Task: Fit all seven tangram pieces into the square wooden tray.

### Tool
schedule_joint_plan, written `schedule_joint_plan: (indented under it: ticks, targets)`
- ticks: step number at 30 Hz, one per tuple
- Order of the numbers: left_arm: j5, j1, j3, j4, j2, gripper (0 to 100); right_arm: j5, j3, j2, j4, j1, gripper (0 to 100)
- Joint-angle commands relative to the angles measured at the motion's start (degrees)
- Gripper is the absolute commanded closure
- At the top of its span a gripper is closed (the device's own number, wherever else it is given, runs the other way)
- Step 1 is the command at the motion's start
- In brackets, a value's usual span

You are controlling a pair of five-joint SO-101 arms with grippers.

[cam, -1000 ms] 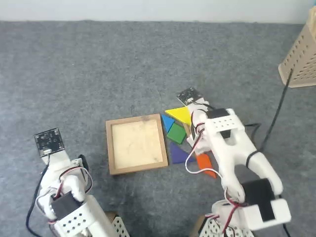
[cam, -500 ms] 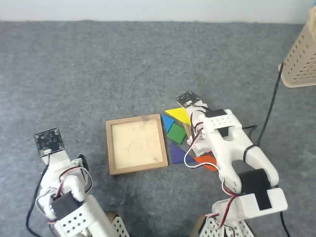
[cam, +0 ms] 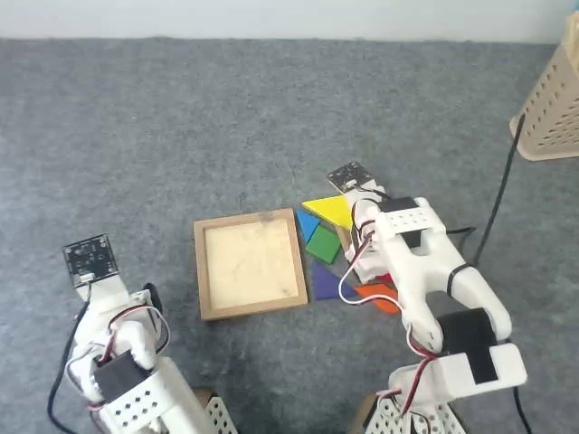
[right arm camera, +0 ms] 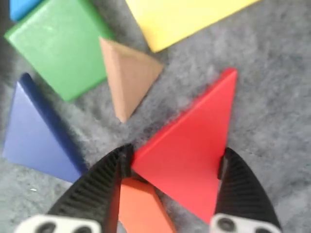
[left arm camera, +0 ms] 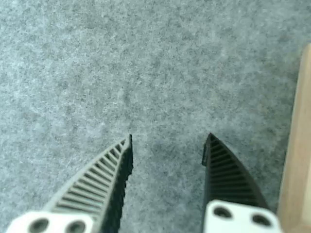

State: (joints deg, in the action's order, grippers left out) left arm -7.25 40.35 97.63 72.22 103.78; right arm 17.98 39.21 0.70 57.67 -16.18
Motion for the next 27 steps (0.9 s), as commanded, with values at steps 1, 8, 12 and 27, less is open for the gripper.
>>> schedule_joint_plan:
  ticks: [1, 8, 12, 27]
  targets:
    - [0.53, -0.18, -1.10, 0.18, 0.62, 77, -1.05, -2.37, 9.19, 2.86, -0.31, 83.6]
    - [0.53, -0.18, -1.10, 0.18, 0.62, 77, -3.25, -3.25, 20.00, 5.93, -5.76, 83.7]
    - [0.53, -0.18, -1.10, 0.18, 0.62, 77, -4.84, -7.74, 18.68, 6.81, -13.85, 83.7]
    - [0.53, -0.18, -1.10, 0.18, 0.62, 77, -4.57, -20.13, 10.24, 14.11, -8.22, 83.3]
